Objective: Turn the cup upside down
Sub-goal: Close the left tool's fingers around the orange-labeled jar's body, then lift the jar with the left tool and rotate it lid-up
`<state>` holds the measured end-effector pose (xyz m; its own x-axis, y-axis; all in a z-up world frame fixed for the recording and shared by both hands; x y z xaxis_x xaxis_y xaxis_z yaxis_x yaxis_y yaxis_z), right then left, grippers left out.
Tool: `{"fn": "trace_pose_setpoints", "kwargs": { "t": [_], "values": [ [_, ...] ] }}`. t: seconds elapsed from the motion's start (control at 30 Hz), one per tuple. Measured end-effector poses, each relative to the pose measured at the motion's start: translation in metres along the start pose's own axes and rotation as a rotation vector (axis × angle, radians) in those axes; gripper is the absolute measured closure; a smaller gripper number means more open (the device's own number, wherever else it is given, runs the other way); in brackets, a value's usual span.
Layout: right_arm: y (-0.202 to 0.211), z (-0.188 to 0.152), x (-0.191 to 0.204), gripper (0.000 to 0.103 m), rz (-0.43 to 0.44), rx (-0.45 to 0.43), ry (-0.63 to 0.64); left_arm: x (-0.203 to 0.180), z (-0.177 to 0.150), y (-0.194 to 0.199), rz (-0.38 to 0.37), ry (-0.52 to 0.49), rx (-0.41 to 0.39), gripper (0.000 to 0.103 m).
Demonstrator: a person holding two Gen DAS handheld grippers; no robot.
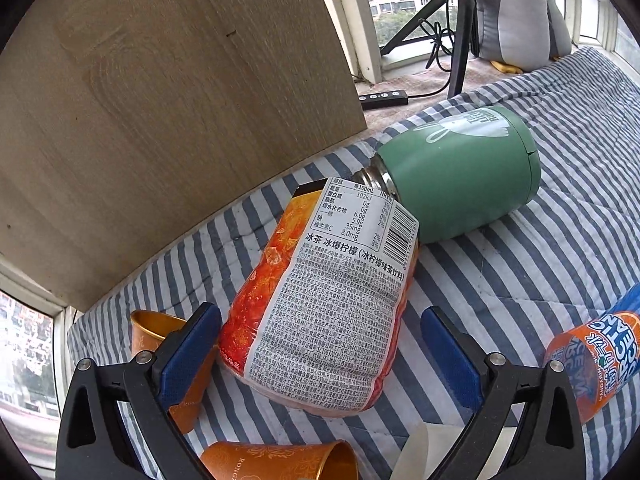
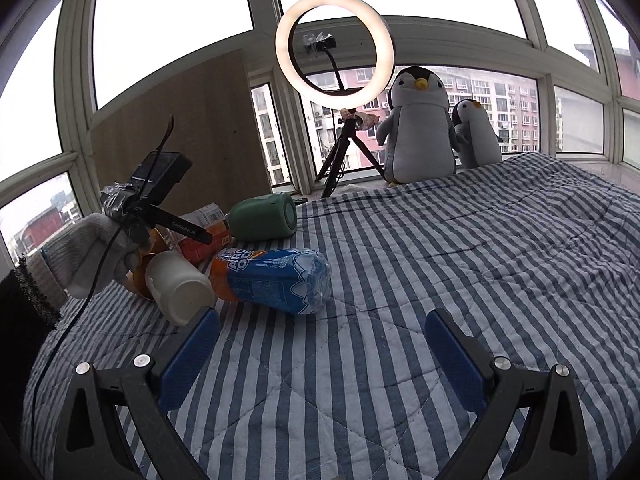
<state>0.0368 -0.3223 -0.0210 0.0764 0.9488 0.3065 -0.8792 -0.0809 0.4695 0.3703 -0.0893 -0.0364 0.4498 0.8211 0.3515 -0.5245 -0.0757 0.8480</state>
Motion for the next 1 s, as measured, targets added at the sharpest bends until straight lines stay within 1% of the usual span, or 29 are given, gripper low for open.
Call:
{"fn": "trace_pose_setpoints", "kwargs": {
  "t": [0.03,0.1,0.2,0.33,0.4,0.47,0.57,0.7,0.83,0.93,1.0],
  "values": [
    [0.000,-0.001,0.001,0.002,-0.002,0.002,0.002,-0.002,0.001,-0.001,0.011,-0.008,0.001,0.003],
    [-0.001,-0.002,0.002,0.002,-0.009,0.002,0.010,-0.003,0.004,0.001,0.024,-0.014,-0.003,0.010],
    [0.001,-0.002,0.001,0.002,-0.013,-0.003,0.011,-0.003,0.003,0.005,0.019,-0.008,-0.012,0.012],
    [0.001,-0.001,-0.003,0.002,-0.011,-0.009,-0.004,-0.002,-0.002,0.011,0.029,-0.004,-0.033,0.012],
    [0.001,-0.001,-0.004,0.002,-0.009,-0.009,-0.009,0.001,-0.004,0.017,0.021,0.013,-0.052,0.013],
    [0.000,-0.002,-0.004,0.002,-0.007,-0.007,-0.011,0.005,-0.004,0.025,0.029,0.023,-0.066,0.013],
    [0.000,-0.003,-0.004,0.002,-0.004,-0.004,-0.007,0.006,-0.005,0.041,0.023,0.025,-0.095,0.013],
    [0.002,-0.002,-0.003,0.002,-0.002,-0.013,-0.007,0.005,-0.010,0.069,0.009,0.020,-0.139,0.013],
    [0.007,-0.003,-0.003,0.002,-0.003,-0.021,-0.011,-0.003,-0.023,0.109,-0.016,-0.005,-0.194,0.013],
    [0.014,-0.003,-0.003,0.002,-0.001,-0.025,-0.014,-0.020,-0.042,0.144,-0.023,-0.048,-0.237,0.013],
    [0.020,-0.003,-0.003,0.002,-0.001,-0.030,-0.012,-0.038,-0.057,0.163,-0.036,-0.100,-0.256,0.012]
  ]
}}
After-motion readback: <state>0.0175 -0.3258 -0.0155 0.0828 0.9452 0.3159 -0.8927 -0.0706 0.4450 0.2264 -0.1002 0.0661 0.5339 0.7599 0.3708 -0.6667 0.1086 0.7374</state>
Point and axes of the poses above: each gripper's, at about its wrist camera, not at the fingertips, and y roughly against the way its jaws point, x to its left, z to its top, the point moved 1 cm from there along -y, roughly the way its jaws point, and after that the axes turned 9 degrees about -y, right-handed, at the moved point
